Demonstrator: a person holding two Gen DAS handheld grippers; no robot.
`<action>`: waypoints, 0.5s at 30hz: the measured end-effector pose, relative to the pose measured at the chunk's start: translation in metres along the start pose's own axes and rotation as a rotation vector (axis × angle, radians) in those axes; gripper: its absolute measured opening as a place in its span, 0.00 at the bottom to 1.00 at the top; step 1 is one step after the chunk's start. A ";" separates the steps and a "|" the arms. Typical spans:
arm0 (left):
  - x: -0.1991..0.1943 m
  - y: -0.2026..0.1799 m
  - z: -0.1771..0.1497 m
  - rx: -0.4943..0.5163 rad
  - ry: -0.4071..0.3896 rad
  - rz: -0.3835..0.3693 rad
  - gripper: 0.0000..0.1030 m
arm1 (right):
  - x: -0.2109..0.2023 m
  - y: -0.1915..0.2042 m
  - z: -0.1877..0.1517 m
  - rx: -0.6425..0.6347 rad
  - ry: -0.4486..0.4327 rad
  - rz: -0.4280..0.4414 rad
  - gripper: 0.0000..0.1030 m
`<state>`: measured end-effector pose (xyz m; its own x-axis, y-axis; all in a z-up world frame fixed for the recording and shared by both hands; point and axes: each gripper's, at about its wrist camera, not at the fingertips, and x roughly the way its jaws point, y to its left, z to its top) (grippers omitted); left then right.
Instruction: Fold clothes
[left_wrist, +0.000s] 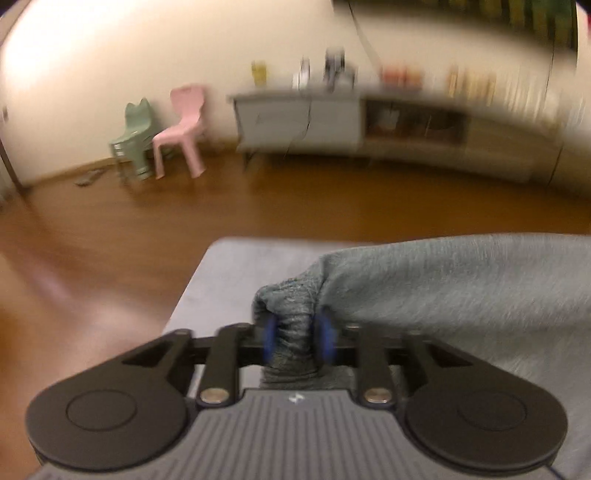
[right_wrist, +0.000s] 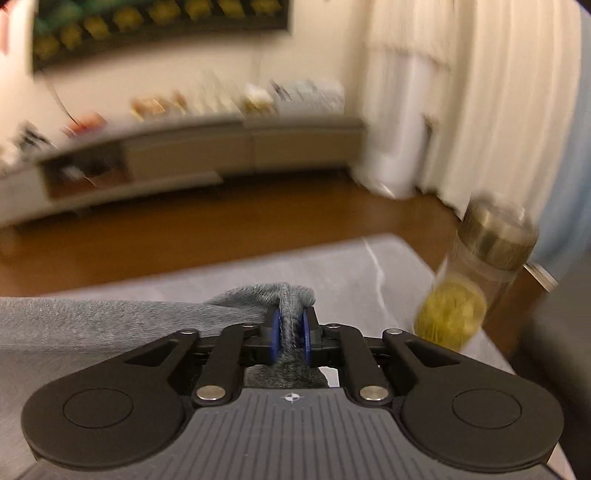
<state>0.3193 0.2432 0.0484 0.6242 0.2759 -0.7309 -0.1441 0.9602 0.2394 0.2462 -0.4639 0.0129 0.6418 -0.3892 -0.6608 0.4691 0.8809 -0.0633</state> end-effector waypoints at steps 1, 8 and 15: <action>0.000 -0.004 -0.002 -0.002 0.010 0.026 0.36 | 0.006 0.004 -0.005 0.008 0.028 -0.011 0.24; -0.068 0.041 -0.073 -0.083 -0.055 -0.070 0.71 | -0.080 -0.019 -0.050 -0.035 -0.062 0.195 0.78; -0.125 0.070 -0.178 -0.073 0.045 -0.140 0.87 | -0.206 -0.081 -0.138 -0.191 -0.017 0.289 0.98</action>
<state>0.0947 0.2838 0.0428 0.6075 0.1397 -0.7820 -0.1145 0.9895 0.0878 -0.0076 -0.4175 0.0506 0.7426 -0.1192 -0.6590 0.1456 0.9892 -0.0149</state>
